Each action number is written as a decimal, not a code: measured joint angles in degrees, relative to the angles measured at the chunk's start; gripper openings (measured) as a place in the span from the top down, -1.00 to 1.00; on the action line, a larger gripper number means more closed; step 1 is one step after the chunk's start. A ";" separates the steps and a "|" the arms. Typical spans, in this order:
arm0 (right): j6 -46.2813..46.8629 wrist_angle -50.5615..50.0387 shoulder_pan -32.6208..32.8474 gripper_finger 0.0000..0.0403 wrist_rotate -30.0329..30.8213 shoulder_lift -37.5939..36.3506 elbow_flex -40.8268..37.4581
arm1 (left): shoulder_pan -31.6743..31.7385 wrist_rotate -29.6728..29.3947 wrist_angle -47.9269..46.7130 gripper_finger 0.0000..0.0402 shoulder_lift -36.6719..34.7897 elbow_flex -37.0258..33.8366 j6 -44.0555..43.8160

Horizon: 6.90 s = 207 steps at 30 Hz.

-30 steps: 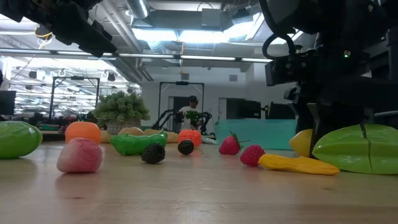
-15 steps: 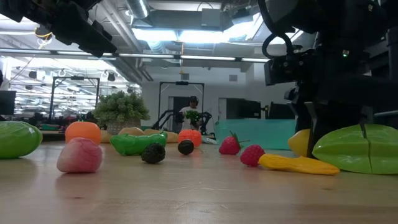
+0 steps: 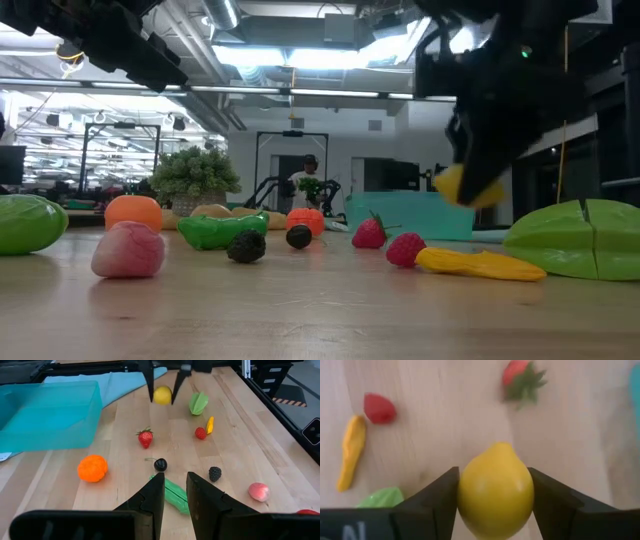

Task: Pick and placing Produce into tupperware
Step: Put the yellow lemon into the blue bin

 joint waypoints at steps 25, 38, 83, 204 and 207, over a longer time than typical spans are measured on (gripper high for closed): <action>-13.12 16.71 -11.04 -0.05 4.19 -27.74 -16.41 | 0.01 0.00 0.00 0.63 0.00 0.01 0.80; -21.34 43.61 -11.07 -0.05 4.11 -36.27 -29.71 | 2.23 -0.40 6.34 0.63 0.00 -1.53 4.88; -23.96 59.46 -22.57 -0.04 8.12 -34.69 -34.84 | 16.96 8.86 36.11 0.63 0.00 -16.73 10.76; -49.34 17.09 -53.12 -0.19 -32.10 18.25 11.47 | 17.00 8.80 34.34 0.63 0.02 -16.73 10.51; -49.34 17.09 -53.12 -0.14 -31.96 18.25 11.47 | 17.00 8.81 34.34 0.63 0.02 -16.73 10.51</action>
